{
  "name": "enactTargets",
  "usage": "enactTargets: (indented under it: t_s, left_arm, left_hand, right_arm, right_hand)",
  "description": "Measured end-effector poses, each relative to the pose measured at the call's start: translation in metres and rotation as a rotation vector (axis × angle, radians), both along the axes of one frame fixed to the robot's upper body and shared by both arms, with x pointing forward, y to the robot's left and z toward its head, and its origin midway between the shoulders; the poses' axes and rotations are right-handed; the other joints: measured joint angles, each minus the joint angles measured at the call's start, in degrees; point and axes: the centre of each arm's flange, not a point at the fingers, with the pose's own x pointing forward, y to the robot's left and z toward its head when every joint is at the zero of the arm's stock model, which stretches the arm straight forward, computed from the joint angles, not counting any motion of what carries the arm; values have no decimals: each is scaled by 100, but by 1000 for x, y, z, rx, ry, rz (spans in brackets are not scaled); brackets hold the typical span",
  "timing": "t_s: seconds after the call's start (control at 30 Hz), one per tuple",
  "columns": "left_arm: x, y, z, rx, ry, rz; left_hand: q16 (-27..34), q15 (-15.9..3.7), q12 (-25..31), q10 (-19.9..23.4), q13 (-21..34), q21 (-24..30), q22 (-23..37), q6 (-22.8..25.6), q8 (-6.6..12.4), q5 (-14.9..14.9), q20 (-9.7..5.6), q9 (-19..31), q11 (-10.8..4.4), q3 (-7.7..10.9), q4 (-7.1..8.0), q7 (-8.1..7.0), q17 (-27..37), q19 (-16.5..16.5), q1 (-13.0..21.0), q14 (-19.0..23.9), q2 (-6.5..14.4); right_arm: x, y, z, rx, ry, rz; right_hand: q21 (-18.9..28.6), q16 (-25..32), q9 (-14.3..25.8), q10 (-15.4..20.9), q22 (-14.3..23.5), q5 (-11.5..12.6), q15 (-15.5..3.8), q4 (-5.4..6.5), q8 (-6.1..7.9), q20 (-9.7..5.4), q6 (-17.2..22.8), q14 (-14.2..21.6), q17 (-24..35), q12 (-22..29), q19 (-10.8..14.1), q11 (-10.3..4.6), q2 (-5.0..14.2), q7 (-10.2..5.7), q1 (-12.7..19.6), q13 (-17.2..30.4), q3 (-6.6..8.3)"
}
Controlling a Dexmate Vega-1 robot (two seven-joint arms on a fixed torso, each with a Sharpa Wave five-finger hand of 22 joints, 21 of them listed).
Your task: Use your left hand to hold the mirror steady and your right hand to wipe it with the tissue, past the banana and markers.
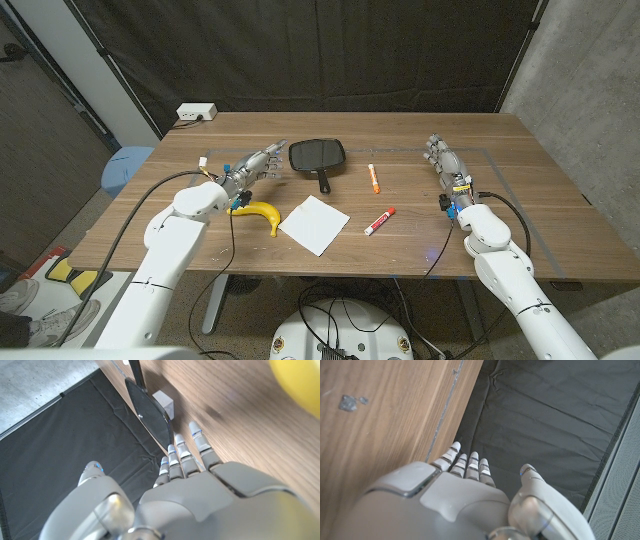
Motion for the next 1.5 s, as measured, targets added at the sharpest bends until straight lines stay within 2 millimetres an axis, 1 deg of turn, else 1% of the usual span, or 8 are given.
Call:
enactTargets:
  t_s: [0.17,0.47,0.7,0.8,0.9,0.97,1.13,1.5]
  left_arm:
    - [4,-1,3,-6,33,-33]
    - [7,0,5,-5,80,-51]
    - [7,-2,11,18,65,-41]
    - [5,-5,15,42,43,-45]
    - [5,-6,18,64,27,-53]
    - [5,-7,19,77,23,-58]
    - [6,-7,23,107,20,-65]
    - [11,-11,29,156,36,-77]
  left_hand:
    - [43,2,26,272,0,43,-26,162,0,0,2,0,93,-50,-9,162,-23,418,100,353,-21]
    - [-16,23,26,450,-1,-10,-26,596,149,-45,16,17,18,-149,-103,160,-49,647,270,393,-196]
    - [-117,-196,26,741,27,-187,-26,1260,355,-35,-78,43,-234,-161,-172,-638,-75,796,557,614,-222]
    - [-212,-213,-55,738,27,-320,-21,1394,370,-16,-133,43,-381,-120,-271,-1391,-75,761,824,631,-140]
    - [-321,-169,-180,627,49,-456,-10,1539,391,6,-126,70,-493,-52,-338,-1763,-69,678,1075,584,-24]
    - [-344,-145,-217,628,62,-531,-10,1981,530,6,-105,94,-491,-51,-371,-1718,-59,641,1238,573,19]
    - [-321,-276,-107,1211,81,-535,-10,2952,766,-45,-264,33,-467,-76,-393,-1166,-59,944,1342,1010,17]
    - [-134,-476,66,2180,63,-494,-10,3143,509,-133,-521,-27,-500,-242,-338,-230,-74,1761,1432,1986,1]
  right_arm:
    - [0,-1,0,-1,-2,-6]
    - [0,-2,1,1,-3,-11]
    - [1,-3,1,4,-2,-17]
    - [2,-4,1,6,-1,-19]
    - [2,-4,1,8,1,-20]
    - [3,-4,0,9,2,-21]
    - [3,-5,-1,13,5,-24]
    - [5,-6,-2,20,7,-27]
  right_hand:
    - [0,0,0,1,0,0,0,0,0,0,0,0,0,0,0,1,0,-1,0,0,0]
    - [0,-22,0,0,0,0,0,-31,0,0,12,0,-1,0,0,0,0,-13,0,0,-32]
    - [-34,-22,-1,0,0,0,-20,-31,0,0,30,20,-1,0,0,0,0,-32,0,0,-32]
    - [-34,-22,-1,0,0,0,-21,-31,0,0,30,20,-1,0,0,0,1,-32,1,0,-32]
    - [-34,-22,-1,0,0,-22,-21,-31,0,0,29,21,-1,0,0,0,23,-32,22,0,-32]
    - [-34,-22,-1,0,0,-29,-20,-31,0,0,29,20,-1,0,0,0,23,-32,22,0,-32]
    - [-34,-22,-1,0,0,-28,-21,-31,0,0,29,21,-1,0,0,0,23,-32,22,0,-32]
    - [-34,-22,-1,-1,29,-28,-21,-31,0,0,29,20,-2,0,0,0,23,-32,22,0,-32]
